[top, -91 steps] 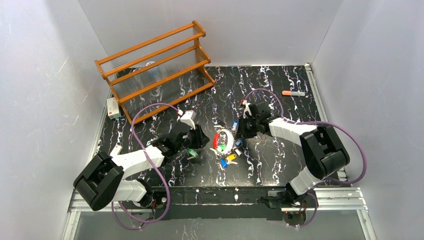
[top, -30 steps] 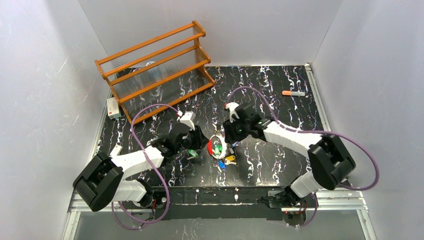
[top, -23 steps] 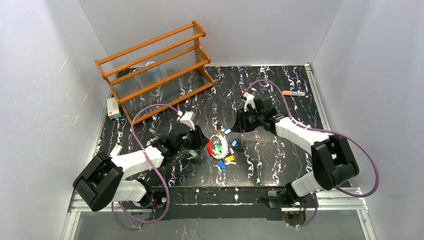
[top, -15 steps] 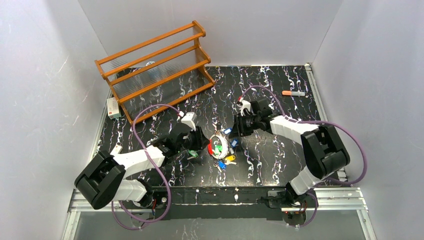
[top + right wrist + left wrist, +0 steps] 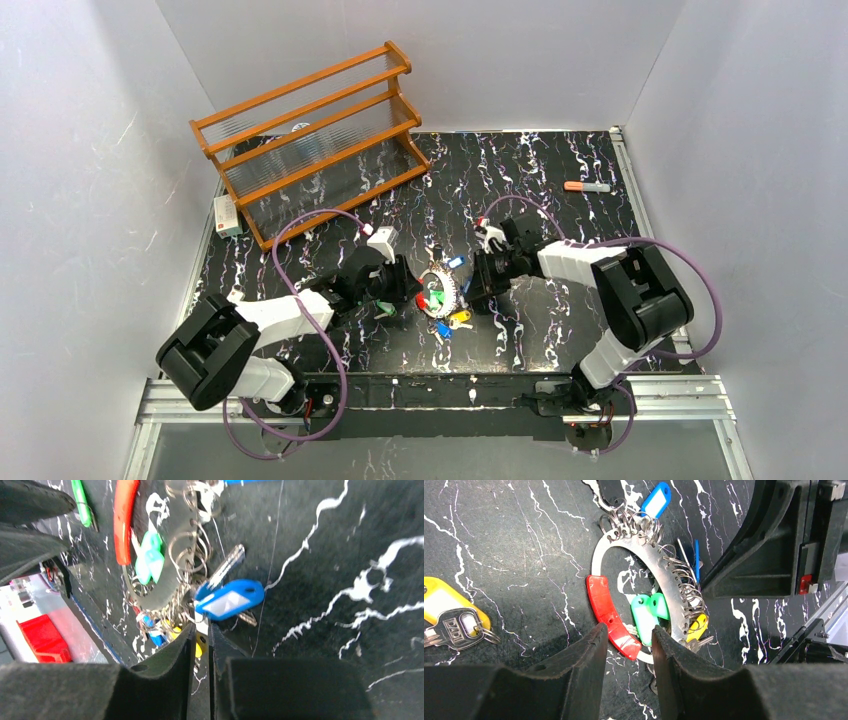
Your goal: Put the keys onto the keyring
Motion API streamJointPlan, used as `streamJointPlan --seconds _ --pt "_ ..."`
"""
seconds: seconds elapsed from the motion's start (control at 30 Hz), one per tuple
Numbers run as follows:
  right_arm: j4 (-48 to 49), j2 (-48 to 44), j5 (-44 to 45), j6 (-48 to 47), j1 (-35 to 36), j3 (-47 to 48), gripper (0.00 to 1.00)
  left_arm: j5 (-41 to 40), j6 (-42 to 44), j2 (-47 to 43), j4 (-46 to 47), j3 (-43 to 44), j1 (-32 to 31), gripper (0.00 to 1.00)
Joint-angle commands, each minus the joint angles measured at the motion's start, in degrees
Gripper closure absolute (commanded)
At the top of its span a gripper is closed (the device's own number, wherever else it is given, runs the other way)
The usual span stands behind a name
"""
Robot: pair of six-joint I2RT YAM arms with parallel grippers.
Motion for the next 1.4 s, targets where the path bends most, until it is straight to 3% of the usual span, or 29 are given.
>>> streamJointPlan --seconds 0.0,0.37,0.7,0.97,1.37 --pt "-1.8 -2.6 -0.8 0.3 0.1 -1.2 0.76 0.9 0.7 0.1 0.7 1.7 0.2 0.63" --pt "-2.5 -8.2 2.8 -4.2 0.3 6.1 0.59 0.9 0.6 -0.9 0.5 1.2 0.1 0.63" --pt "-7.4 -0.6 10.1 -6.9 6.8 15.7 0.67 0.5 0.6 -1.5 -0.1 1.1 0.1 0.63" --pt "-10.4 3.1 16.3 -8.1 11.6 18.6 0.66 0.1 0.5 -1.6 -0.3 0.6 0.1 0.63" --pt "-11.7 6.4 21.1 -7.7 12.0 20.2 0.61 -0.3 0.4 -1.9 -0.6 0.4 0.1 0.63"
